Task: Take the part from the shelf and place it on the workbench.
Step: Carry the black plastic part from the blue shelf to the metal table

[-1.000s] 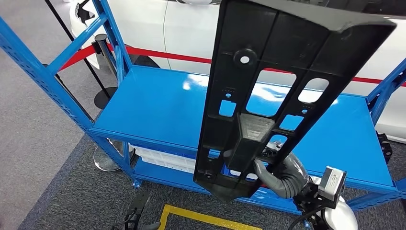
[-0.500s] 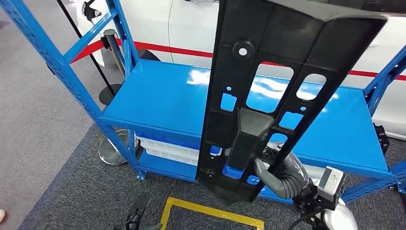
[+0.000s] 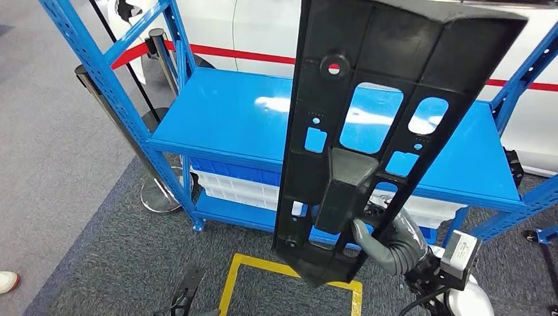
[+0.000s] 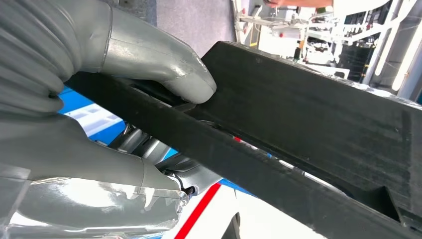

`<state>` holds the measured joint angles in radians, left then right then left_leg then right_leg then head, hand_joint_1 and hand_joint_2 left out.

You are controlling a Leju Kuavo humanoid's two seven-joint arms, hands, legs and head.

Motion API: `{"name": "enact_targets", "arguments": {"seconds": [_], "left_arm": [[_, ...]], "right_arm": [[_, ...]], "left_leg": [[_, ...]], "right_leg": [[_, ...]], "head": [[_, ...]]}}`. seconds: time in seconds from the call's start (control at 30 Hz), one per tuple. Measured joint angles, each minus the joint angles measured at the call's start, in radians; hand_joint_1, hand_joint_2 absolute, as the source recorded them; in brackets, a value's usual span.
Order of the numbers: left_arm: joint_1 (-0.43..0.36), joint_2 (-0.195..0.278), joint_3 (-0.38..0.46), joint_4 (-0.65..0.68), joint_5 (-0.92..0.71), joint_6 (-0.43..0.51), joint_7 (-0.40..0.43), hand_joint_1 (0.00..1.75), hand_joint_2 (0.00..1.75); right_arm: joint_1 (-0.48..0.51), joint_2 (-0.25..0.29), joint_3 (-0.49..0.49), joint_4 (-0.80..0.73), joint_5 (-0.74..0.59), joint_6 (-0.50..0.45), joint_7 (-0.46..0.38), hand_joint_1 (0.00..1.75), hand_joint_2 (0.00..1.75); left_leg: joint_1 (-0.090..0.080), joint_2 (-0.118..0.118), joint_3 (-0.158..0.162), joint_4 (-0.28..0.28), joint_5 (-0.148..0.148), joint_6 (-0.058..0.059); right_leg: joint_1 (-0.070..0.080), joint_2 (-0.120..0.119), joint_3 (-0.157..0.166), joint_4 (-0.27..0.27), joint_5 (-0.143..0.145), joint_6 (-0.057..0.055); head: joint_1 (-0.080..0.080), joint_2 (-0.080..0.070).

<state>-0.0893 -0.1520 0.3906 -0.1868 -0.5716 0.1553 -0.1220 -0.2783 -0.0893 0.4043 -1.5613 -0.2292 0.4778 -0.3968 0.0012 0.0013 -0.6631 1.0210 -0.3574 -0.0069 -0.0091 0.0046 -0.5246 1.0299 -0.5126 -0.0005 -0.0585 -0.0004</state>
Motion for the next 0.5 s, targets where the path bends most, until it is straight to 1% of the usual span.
{"name": "enact_targets", "arguments": {"seconds": [0.03, 0.07, 0.1, 0.13, 0.17, 0.2, 0.23, 0.27, 0.3, 0.33, 0.37, 0.4, 0.43, 0.47, 0.5], "left_arm": [[0.002, 0.0, 0.0, 0.0, -0.001, 0.0, 0.007, 0.0, 1.75], [0.005, 0.001, 0.0, 0.0, -0.002, 0.001, 0.014, 0.0, 1.75], [0.007, 0.001, 0.0, 0.0, -0.001, 0.002, 0.02, 0.0, 1.75], [0.009, 0.001, 0.0, 0.0, 0.001, 0.003, 0.025, 0.0, 1.75], [0.011, 0.001, 0.0, 0.0, 0.003, 0.004, 0.029, 0.0, 1.75], [0.013, 0.001, 0.0, 0.0, 0.005, 0.004, 0.031, 0.0, 1.75], [0.015, 0.001, 0.0, 0.0, 0.007, 0.005, 0.032, 0.0, 1.75], [0.017, 0.001, 0.0, 0.0, 0.007, 0.006, 0.032, 0.0, 1.75], [0.018, 0.001, 0.0, 0.0, 0.007, 0.006, 0.032, 0.0, 1.75], [0.019, 0.002, 0.0, 0.0, 0.007, 0.006, 0.032, 0.0, 1.75], [0.018, 0.003, 0.0, 0.0, 0.007, 0.006, 0.031, 0.0, 1.75], [0.016, 0.004, 0.0, 0.0, 0.007, 0.006, 0.03, 0.0, 1.75], [0.014, 0.005, 0.0, 0.0, 0.007, 0.006, 0.029, 0.0, 1.75], [0.013, 0.006, 0.001, 0.0, 0.007, 0.006, 0.028, 0.0, 1.75], [0.012, 0.006, 0.001, 0.0, 0.007, 0.006, 0.028, 0.0, 1.75]], "right_arm": [[0.0, 0.0, -0.001, -0.001, 0.0, 0.0, 0.0, 1.75, 1.75], [0.001, 0.0, -0.001, -0.003, 0.0, 0.001, 0.0, 1.75, 1.75], [0.001, 0.0, -0.001, -0.005, 0.0, 0.002, 0.0, 1.75, 1.75], [0.001, 0.0, -0.001, -0.006, 0.0, 0.003, 0.0, 1.75, 1.75], [0.001, 0.001, -0.001, -0.008, -0.002, 0.005, 0.0, 1.75, 1.75], [0.001, 0.001, -0.001, -0.008, -0.005, 0.008, 0.001, 1.75, 1.75], [0.001, 0.002, -0.001, -0.008, -0.009, 0.011, 0.002, 1.75, 1.75], [0.0, 0.003, -0.002, -0.008, -0.013, 0.014, 0.003, 1.75, 1.75], [-0.001, 0.004, -0.002, -0.008, -0.017, 0.016, 0.003, 1.75, 1.75], [-0.003, 0.005, -0.002, -0.008, -0.019, 0.017, 0.003, 1.75, 1.75], [-0.005, 0.005, -0.003, -0.008, -0.02, 0.018, 0.004, 1.75, 1.75], [-0.008, 0.006, -0.004, -0.008, -0.021, 0.018, 0.003, 1.75, 1.75], [-0.01, 0.007, -0.006, -0.008, -0.021, 0.018, 0.003, 1.75, 1.75], [-0.012, 0.008, -0.008, -0.008, -0.022, 0.018, 0.003, 1.75, 1.75], [-0.013, 0.009, -0.01, -0.007, -0.022, 0.018, 0.002, 1.75, 1.75]], "left_leg": [[0.002, -0.001, -0.006, 0.005, -0.005, -0.006], [0.003, -0.002, -0.016, 0.021, -0.027, -0.012], [0.005, -0.002, -0.03, 0.055, -0.067, -0.017], [0.007, -0.002, -0.047, 0.109, -0.12, -0.021], [0.008, -0.002, -0.063, 0.176, -0.17, -0.025], [0.009, -0.002, -0.073, 0.239, -0.203, -0.027], [0.009, -0.002, -0.073, 0.285, -0.214, -0.027], [0.009, -0.002, -0.058, 0.299, -0.202, -0.026], [0.008, -0.002, -0.023, 0.275, -0.176, -0.021], [0.006, -0.002, 0.03, 0.218, -0.153, -0.014], [0.003, -0.002, 0.093, 0.138, -0.148, -0.004], [-0.001, -0.002, 0.149, 0.06, -0.154, 0.004], [-0.006, -0.002, 0.185, 0.004, -0.165, 0.01], [-0.01, -0.002, 0.201, -0.028, -0.173, 0.014], [-0.013, -0.002, 0.2, -0.038, -0.166, 0.017]], "right_leg": [[-0.001, -0.002, -0.007, -0.002, 0.008, -0.008], [-0.002, -0.004, -0.017, -0.004, 0.019, -0.018], [-0.004, -0.006, -0.03, -0.005, 0.031, -0.025], [-0.004, -0.007, -0.044, -0.005, 0.043, -0.029], [-0.003, -0.007, -0.06, -0.005, 0.056, -0.031], [-0.002, -0.007, -0.077, -0.004, 0.068, -0.032], [0.0, -0.007, -0.093, -0.004, 0.081, -0.031], [0.001, -0.008, -0.109, -0.003, 0.093, -0.031], [0.003, -0.008, -0.124, -0.003, 0.105, -0.03], [0.004, -0.008, -0.136, -0.002, 0.116, -0.028], [0.007, -0.008, -0.146, -0.002, 0.127, -0.026], [0.007, -0.009, -0.152, -0.002, 0.137, -0.022], [0.006, -0.011, -0.155, -0.004, 0.147, -0.017], [0.004, -0.013, -0.156, -0.008, 0.157, -0.011], [0.001, -0.015, -0.155, -0.014, 0.169, -0.004]], "head": [[0.0, 0.0], [0.0, 0.0], [-0.001, 0.0], [-0.001, 0.0], [-0.001, 0.0], [-0.001, 0.0], [-0.001, 0.0], [-0.001, 0.0], [-0.001, 0.0], [-0.001, 0.0], [-0.001, 0.0], [-0.001, 0.0], [-0.001, 0.0], [-0.001, 0.0], [-0.002, 0.0]]}}
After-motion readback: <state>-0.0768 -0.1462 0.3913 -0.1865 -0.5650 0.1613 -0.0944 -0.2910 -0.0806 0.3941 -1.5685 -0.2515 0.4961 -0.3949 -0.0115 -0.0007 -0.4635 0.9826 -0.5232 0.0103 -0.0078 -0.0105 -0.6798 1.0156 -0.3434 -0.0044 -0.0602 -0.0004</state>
